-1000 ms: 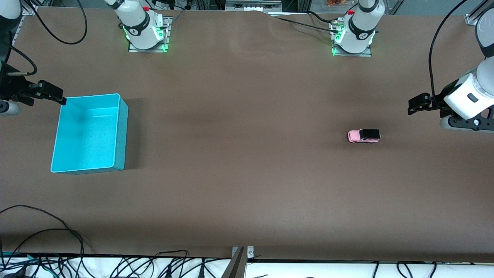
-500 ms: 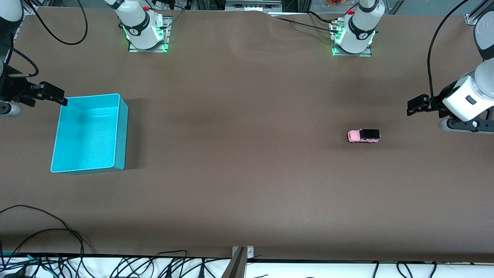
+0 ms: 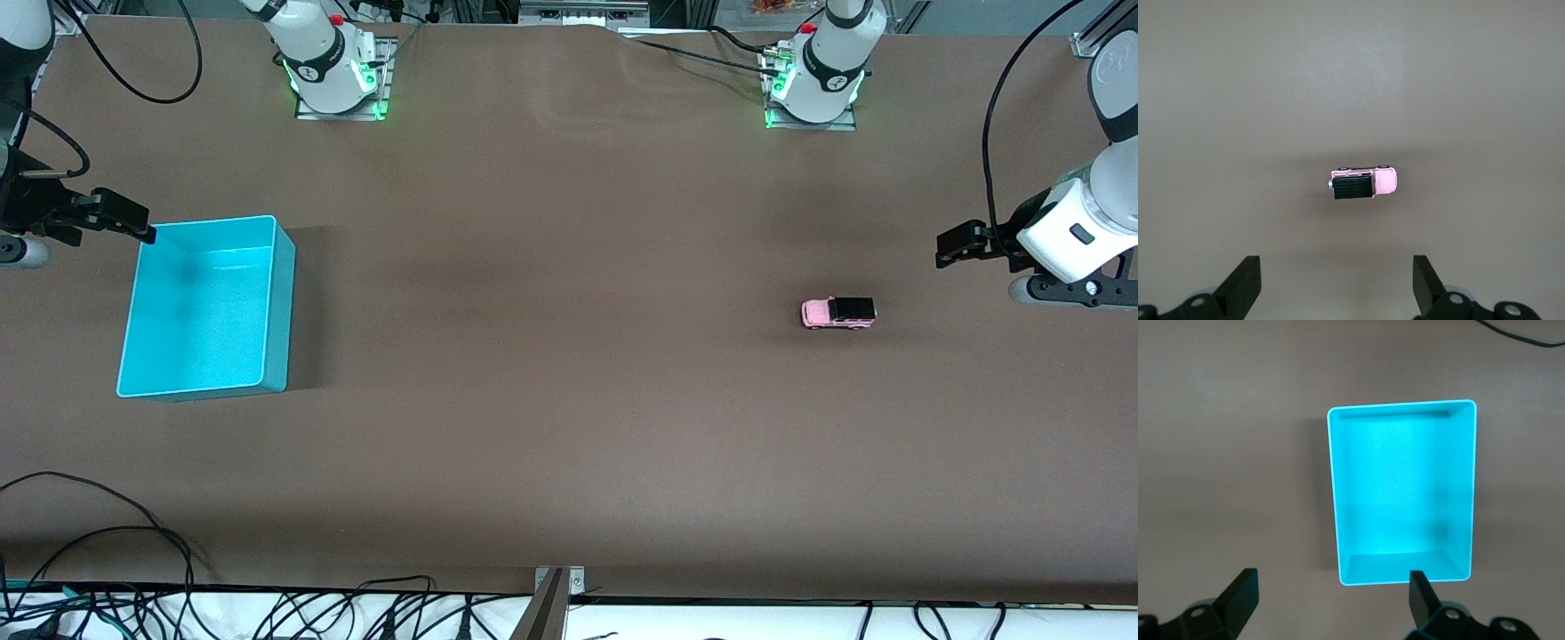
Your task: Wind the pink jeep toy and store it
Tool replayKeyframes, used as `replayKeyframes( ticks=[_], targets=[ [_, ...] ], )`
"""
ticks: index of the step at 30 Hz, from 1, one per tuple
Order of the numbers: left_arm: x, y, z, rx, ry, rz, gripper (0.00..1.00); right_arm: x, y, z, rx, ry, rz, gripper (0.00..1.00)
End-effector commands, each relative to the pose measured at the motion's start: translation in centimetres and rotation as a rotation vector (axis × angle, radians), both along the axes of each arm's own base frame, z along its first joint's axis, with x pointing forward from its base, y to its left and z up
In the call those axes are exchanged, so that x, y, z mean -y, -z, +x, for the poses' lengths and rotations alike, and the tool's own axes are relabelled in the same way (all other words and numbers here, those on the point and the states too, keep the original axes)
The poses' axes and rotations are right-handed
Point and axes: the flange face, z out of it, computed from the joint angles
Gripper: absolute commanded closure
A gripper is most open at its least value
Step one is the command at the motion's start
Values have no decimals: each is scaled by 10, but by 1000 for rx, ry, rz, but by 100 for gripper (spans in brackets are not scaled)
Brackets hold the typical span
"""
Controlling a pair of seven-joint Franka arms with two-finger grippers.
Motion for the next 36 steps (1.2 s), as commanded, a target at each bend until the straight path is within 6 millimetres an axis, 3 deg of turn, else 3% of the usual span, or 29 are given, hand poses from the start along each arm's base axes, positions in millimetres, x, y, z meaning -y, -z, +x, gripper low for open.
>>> replayKeyframes(
  ticks=[1,9,17,33,36],
  targets=[
    [0,0,-1,-7,-4,18,0,-2,-3,1,2,-8,9,0],
    [0,8,2,-19,-78,30,0,-7,-2,2,2,-16,10,0],
    [0,25,8,-38,-397,71,0,-7,-2,2,2,-17,10,0],
    [-8,95,23,-85,-1016,188,0,-7,-2,2,-1,-19,10,0],
    [-20,115,21,-92,-1187,156,0,-7,-3,2,0,-19,10,0]
  ],
)
